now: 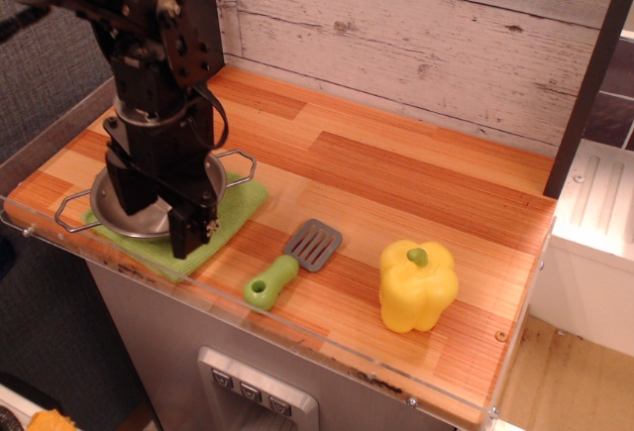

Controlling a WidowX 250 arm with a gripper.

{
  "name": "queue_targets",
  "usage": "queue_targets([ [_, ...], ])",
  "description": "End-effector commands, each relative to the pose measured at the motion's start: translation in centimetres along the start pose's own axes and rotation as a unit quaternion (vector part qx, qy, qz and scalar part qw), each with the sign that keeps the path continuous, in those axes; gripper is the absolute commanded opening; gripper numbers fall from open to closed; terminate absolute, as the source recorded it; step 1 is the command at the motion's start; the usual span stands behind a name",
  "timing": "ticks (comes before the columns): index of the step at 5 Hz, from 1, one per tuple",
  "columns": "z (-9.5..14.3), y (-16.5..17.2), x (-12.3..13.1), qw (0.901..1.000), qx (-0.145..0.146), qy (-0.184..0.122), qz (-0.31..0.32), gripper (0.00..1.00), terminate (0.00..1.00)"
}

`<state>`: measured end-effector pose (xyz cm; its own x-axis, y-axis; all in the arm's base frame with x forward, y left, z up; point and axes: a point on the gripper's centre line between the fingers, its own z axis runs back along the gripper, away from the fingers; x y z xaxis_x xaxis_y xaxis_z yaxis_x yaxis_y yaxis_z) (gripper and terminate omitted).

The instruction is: Move the pot to behind the spatula.

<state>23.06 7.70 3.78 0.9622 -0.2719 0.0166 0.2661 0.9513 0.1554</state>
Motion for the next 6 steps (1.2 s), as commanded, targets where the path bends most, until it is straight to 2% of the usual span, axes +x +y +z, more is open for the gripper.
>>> queue_targets([
  [1,-1.0,-0.6,1.3,1.0000,-0.007,0.001,-0.006,1.00,0.00],
  [2,-1.0,-0.8,1.3,1.0000,-0.008,0.002,-0.005,0.00,0.00],
  [4,0.4,-0.2,0.6,0.9999,-0.009,-0.009,0.006,0.00,0.00],
  [6,3.6,1.6,-1.4,0.9985,-0.013,-0.038,0.037,0.00,0.00],
])
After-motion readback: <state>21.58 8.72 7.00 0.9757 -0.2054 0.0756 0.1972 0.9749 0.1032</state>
